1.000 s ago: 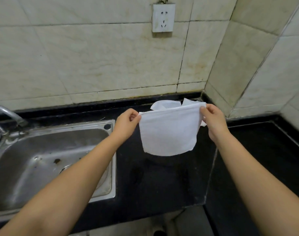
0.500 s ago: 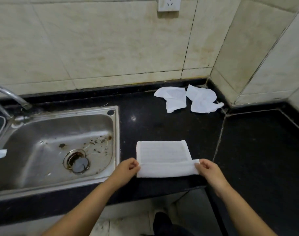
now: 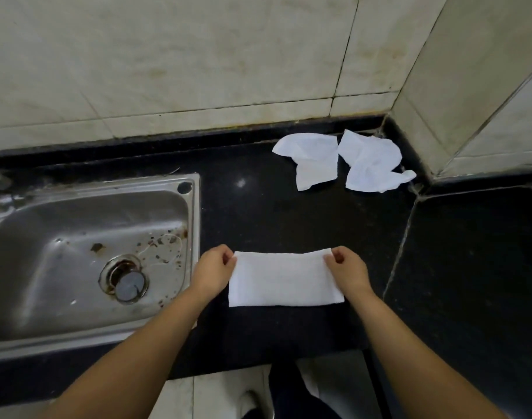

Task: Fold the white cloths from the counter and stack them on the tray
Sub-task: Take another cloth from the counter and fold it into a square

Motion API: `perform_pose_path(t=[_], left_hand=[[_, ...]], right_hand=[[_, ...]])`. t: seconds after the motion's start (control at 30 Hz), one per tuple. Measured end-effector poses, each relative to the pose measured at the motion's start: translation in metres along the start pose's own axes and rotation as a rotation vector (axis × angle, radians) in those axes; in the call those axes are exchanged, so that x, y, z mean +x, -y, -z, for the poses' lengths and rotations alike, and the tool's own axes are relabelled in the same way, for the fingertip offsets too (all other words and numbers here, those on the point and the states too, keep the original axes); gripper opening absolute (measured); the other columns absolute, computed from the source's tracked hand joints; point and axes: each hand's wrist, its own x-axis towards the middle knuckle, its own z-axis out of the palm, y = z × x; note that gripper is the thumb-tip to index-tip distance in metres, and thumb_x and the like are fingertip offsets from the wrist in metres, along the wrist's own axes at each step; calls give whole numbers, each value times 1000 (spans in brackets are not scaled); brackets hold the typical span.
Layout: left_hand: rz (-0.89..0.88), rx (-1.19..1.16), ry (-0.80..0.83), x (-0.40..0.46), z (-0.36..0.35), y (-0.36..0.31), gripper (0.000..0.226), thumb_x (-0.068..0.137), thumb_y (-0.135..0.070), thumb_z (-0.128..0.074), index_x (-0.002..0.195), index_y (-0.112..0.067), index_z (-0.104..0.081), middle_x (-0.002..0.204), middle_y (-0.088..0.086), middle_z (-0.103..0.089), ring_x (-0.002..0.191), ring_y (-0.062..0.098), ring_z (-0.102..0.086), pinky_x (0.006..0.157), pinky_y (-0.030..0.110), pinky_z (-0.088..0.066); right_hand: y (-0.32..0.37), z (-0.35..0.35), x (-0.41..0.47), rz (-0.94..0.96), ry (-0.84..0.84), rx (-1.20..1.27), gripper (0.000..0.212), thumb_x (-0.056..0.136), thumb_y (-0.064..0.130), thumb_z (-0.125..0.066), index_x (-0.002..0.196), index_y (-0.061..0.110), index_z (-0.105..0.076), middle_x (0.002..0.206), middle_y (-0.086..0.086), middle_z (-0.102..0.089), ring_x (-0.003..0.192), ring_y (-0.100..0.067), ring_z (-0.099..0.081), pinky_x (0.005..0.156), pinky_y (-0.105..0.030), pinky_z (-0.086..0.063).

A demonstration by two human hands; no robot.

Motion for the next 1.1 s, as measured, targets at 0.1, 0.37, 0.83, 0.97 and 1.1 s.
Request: perform_pose_path(t=[0.1, 0.37, 0.83, 0.97, 1.1], left_hand=[[-19, 187, -5, 9, -6, 0, 9, 92, -24, -52, 93, -17, -58, 101, 4, -57, 95, 22, -55, 84, 36, -47], [-621, 449, 171, 19, -41, -83, 48, 96, -20, -44, 143, -24, -33, 140, 1, -40, 130, 19, -36, 106, 34, -30], [-817, 451, 431, 27, -24, -132, 11, 92, -26, -53, 99, -20, -60, 101, -2, -61, 99, 17, -57, 97, 35, -43], [-644, 164, 225, 34, 38, -140, 12, 90, -24, -59, 91, -13, -63, 85, 0, -61, 79, 16, -57, 72, 33, -47], [-655, -37, -14, 27, 83, -153, 8, 88, -19, -61, 89, -11, -63, 89, 4, -64, 83, 19, -59, 76, 34, -48]], right_hand=[[-3, -8, 11, 26, -40, -216, 21, 94, 26, -51, 110, 16, -58, 110, -5, -59, 100, -22, -57, 92, -39, -47], [-30, 9, -22, 61, -21, -383, 40, 95, 44, -46, 126, 20, -50, 123, -2, -52, 115, -20, -49, 96, -35, -40], [-4, 42, -32, 5, 102, 146, 4, 87, 17, -60, 90, 16, -59, 83, 2, -59, 75, -11, -54, 60, -19, -41], [51, 72, -18, 146, 11, 446, 8, 86, 9, -60, 92, 13, -62, 82, 1, -60, 75, -11, -55, 62, -19, -42], [96, 94, -24, 295, -35, 559, 13, 90, 14, -59, 103, 12, -61, 89, 4, -61, 82, -6, -57, 66, -15, -43]])
